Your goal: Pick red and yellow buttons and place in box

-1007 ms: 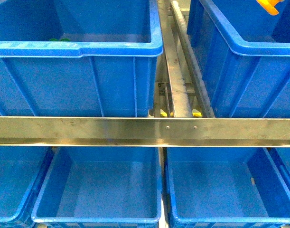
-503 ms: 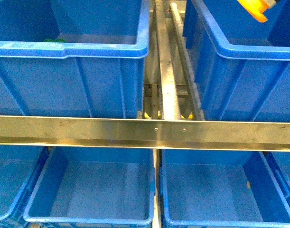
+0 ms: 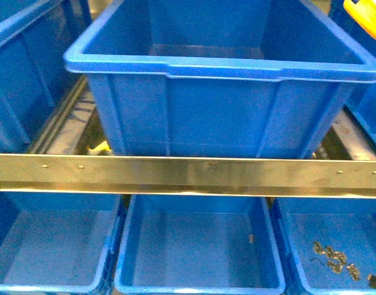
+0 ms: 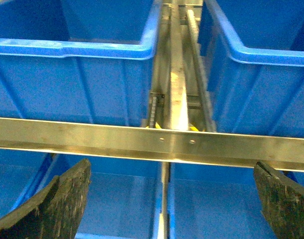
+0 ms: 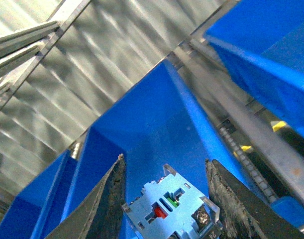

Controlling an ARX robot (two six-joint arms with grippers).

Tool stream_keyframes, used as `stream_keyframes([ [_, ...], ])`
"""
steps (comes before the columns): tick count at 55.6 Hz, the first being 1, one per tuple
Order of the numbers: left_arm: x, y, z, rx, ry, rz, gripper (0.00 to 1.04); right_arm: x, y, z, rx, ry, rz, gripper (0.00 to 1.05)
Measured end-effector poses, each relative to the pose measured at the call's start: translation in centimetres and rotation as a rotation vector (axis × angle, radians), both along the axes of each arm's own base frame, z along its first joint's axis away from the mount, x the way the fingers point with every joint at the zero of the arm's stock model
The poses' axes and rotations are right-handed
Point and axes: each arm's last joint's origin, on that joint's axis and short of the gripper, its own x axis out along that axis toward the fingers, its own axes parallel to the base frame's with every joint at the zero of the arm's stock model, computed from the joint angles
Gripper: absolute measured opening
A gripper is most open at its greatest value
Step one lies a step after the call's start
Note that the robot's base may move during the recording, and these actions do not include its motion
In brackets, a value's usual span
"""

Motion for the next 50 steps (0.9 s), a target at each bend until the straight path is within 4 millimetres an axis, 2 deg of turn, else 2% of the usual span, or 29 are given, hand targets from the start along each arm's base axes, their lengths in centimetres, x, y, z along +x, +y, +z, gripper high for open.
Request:
stream_keyframes([
  [15, 0.0, 0.0, 0.0, 0.001, 0.0, -0.001, 0.97, 0.2, -1.0, -0.2, 0.0, -0.006, -0.032, 0.41],
  [19, 0.0, 0.0, 0.0, 0.002, 0.0, -0.005, 0.97, 0.9, -1.8, -0.1, -0.019, -0.003, -0.061, 0.41],
  [25, 0.0, 0.0, 0.0, 0.002, 0.0, -0.003, 0.97, 3.6, -2.3, 2.3, -0.078, -0.04, -0.04, 0.41],
  [36, 0.0, 0.0, 0.0, 0.002, 0.0, 0.0, 0.97, 8.2, -4.0, 4.2, -0.159, -0.04, -0.091, 0.41],
  [43, 0.0, 0.0, 0.0, 0.002, 0.0, 0.0, 0.97, 13.3, -5.9, 3.8, -0.23, 0.017, -0.134, 0.41],
  [47, 0.0, 0.0, 0.0, 0.002, 0.0, 0.0, 0.97, 16.5, -6.8, 2.5, -0.274, 0.088, -0.161, 0.41],
  [50, 0.0, 0.0, 0.0, 0.001, 0.0, 0.0, 0.97, 17.9, -7.0, 1.8, -0.311, 0.126, -0.168, 0.41],
])
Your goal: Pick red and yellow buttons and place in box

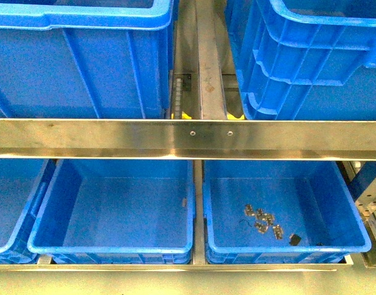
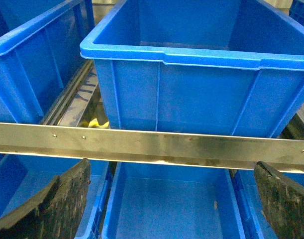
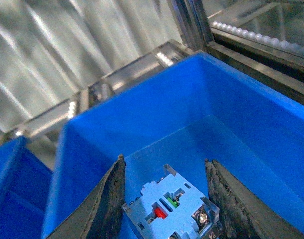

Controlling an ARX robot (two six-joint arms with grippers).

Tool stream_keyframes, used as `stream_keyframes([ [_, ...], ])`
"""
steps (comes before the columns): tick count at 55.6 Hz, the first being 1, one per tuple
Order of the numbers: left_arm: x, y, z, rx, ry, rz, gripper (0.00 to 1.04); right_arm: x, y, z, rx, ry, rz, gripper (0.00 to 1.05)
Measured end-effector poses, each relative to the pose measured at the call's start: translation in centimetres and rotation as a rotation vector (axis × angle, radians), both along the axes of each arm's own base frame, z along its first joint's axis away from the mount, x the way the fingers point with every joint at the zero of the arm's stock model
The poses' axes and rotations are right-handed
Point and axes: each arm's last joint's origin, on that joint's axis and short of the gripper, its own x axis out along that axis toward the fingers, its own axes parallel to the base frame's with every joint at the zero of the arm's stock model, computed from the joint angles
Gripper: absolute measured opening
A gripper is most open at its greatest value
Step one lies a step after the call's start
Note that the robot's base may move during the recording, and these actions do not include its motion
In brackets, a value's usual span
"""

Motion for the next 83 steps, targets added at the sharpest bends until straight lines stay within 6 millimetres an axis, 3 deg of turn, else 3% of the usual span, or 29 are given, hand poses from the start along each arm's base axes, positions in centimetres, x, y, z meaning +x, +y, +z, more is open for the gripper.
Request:
stream_keyframes([
  [11, 0.0, 0.0, 0.0, 0.0, 0.0, 0.0, 0.97, 4.4, 0.0, -3.8, -0.099, 0.143, 0.016, 0.41],
  [18, 0.0, 0.0, 0.0, 0.0, 0.0, 0.0, 0.97, 5.8, -0.4, -5.3, -0.119, 0.195, 0.016, 0.62],
  [28, 0.0, 0.0, 0.0, 0.0, 0.0, 0.0, 0.97, 5.4, -1.1, -4.5, -0.085, 0.165, 0.053, 0.93],
  [33, 0.0, 0.0, 0.0, 0.0, 0.0, 0.0, 0.97, 4.1, -1.1, -3.5, -0.074, 0.107, 0.096, 0.98],
  [37, 0.0, 0.0, 0.0, 0.0, 0.0, 0.0, 0.97, 1.9, -0.9, -1.9, -0.049, 0.056, 0.129, 0.97],
  [42, 0.0, 0.0, 0.0, 0.0, 0.0, 0.0, 0.97, -3.0, -0.6, 0.7, -0.02, -0.014, 0.208, 0.97],
  [52, 0.0, 0.0, 0.0, 0.0, 0.0, 0.0, 0.97, -10.9, -0.7, 1.3, 0.042, -0.046, 0.285, 0.97],
  [60, 0.0, 0.0, 0.0, 0.0, 0.0, 0.0, 0.97, -16.8, -1.1, 0.5, 0.083, -0.046, 0.299, 0.97],
  [65, 0.0, 0.0, 0.0, 0.0, 0.0, 0.0, 0.97, -20.5, -1.3, -1.0, 0.138, -0.037, 0.278, 0.97],
  [74, 0.0, 0.0, 0.0, 0.0, 0.0, 0.0, 0.97, -24.6, -0.3, -3.3, 0.223, -0.018, 0.265, 0.97],
  [83, 0.0, 0.0, 0.0, 0.0, 0.0, 0.0, 0.97, -27.4, 1.4, -5.4, 0.287, -0.012, 0.284, 0.97],
])
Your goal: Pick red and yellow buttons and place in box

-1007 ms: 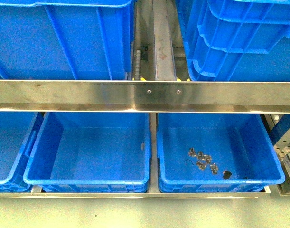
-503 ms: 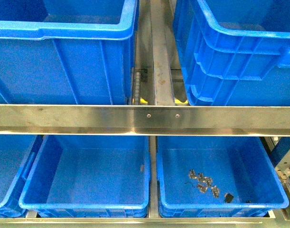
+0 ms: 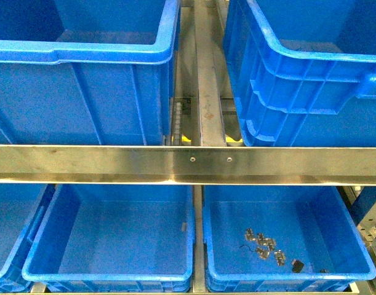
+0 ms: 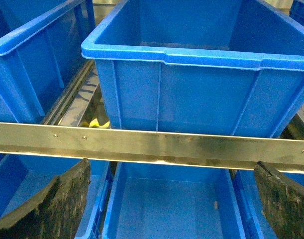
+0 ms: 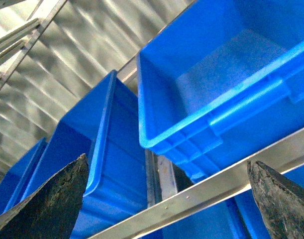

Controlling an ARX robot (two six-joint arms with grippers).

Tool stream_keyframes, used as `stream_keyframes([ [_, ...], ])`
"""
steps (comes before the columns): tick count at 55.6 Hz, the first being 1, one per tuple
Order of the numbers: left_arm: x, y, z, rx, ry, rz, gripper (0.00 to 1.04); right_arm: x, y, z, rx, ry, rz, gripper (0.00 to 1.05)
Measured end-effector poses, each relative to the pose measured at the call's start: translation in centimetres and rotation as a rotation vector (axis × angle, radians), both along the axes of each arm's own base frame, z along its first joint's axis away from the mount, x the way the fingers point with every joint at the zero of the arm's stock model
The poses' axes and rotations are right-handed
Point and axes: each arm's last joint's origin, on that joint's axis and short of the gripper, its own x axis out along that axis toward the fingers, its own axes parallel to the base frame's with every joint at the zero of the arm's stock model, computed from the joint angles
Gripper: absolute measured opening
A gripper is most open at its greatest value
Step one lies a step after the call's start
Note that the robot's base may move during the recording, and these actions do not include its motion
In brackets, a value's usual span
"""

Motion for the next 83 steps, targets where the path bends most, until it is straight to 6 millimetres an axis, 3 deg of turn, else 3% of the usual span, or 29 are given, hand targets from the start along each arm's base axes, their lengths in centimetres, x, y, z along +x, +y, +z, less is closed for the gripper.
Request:
stream_keyframes([
  [7, 0.0, 0.0, 0.0, 0.0, 0.0, -0.001, 0.97, -0.5, 0.4, -1.8, -0.265, 0.031, -0.024, 0.81],
  [12, 0.0, 0.0, 0.0, 0.0, 0.0, 0.0, 0.97, -0.5, -0.2, -3.7, -0.525, 0.04, -0.027, 0.65],
  [16, 0.0, 0.0, 0.0, 0.0, 0.0, 0.0, 0.97, -0.5, -1.0, -4.6, -0.626, 0.037, -0.012, 0.53],
  [33, 0.0, 0.0, 0.0, 0.0, 0.0, 0.0, 0.97, -0.5, -3.2, -5.8, -0.71, 0.026, -0.034, 0.02],
  [54, 0.0, 0.0, 0.0, 0.0, 0.0, 0.0, 0.97, -0.6, -5.2, -7.0, -0.718, 0.025, -0.06, 0.03],
  [76, 0.0, 0.0, 0.0, 0.0, 0.0, 0.0, 0.97, -0.7, -5.2, -6.9, -0.718, 0.003, -0.059, 0.03],
  [83, 0.0, 0.0, 0.0, 0.0, 0.0, 0.0, 0.97, -0.7, -5.2, -6.9, -0.719, 0.004, -0.059, 0.22],
])
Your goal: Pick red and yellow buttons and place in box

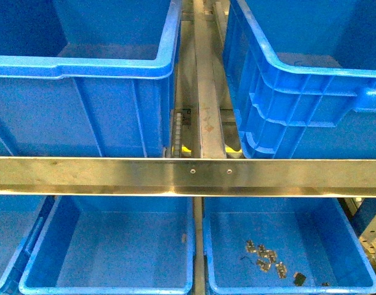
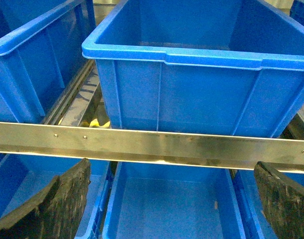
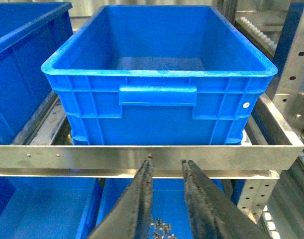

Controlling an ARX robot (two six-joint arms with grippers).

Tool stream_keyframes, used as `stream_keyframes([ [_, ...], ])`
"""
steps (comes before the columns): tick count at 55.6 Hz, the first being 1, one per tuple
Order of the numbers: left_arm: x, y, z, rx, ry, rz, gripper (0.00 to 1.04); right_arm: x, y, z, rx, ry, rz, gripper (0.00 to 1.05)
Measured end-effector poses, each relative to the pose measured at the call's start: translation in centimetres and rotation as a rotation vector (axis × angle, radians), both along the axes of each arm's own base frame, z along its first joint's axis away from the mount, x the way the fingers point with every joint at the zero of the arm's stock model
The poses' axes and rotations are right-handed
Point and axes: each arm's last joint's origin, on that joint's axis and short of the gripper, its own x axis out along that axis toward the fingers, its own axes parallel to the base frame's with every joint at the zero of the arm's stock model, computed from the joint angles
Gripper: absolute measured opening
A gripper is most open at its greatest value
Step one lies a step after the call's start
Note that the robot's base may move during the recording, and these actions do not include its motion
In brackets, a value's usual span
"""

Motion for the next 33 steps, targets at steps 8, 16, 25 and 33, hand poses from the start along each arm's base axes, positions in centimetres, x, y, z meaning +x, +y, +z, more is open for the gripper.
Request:
stream_keyframes([
  [8, 0.0, 0.0, 0.0, 0.0, 0.0, 0.0, 0.97, 0.0, 0.0, 0.0, 0.0, 0.0, 0.0, 0.45],
  [16, 0.0, 0.0, 0.0, 0.0, 0.0, 0.0, 0.97, 0.0, 0.0, 0.0, 0.0, 0.0, 0.0, 0.69],
  [25, 0.0, 0.0, 0.0, 0.0, 0.0, 0.0, 0.97, 0.0, 0.0, 0.0, 0.0, 0.0, 0.0, 0.99],
  [33, 0.0, 0.0, 0.0, 0.0, 0.0, 0.0, 0.97, 0.0, 0.0, 0.0, 0.0, 0.0, 0.0, 0.97],
])
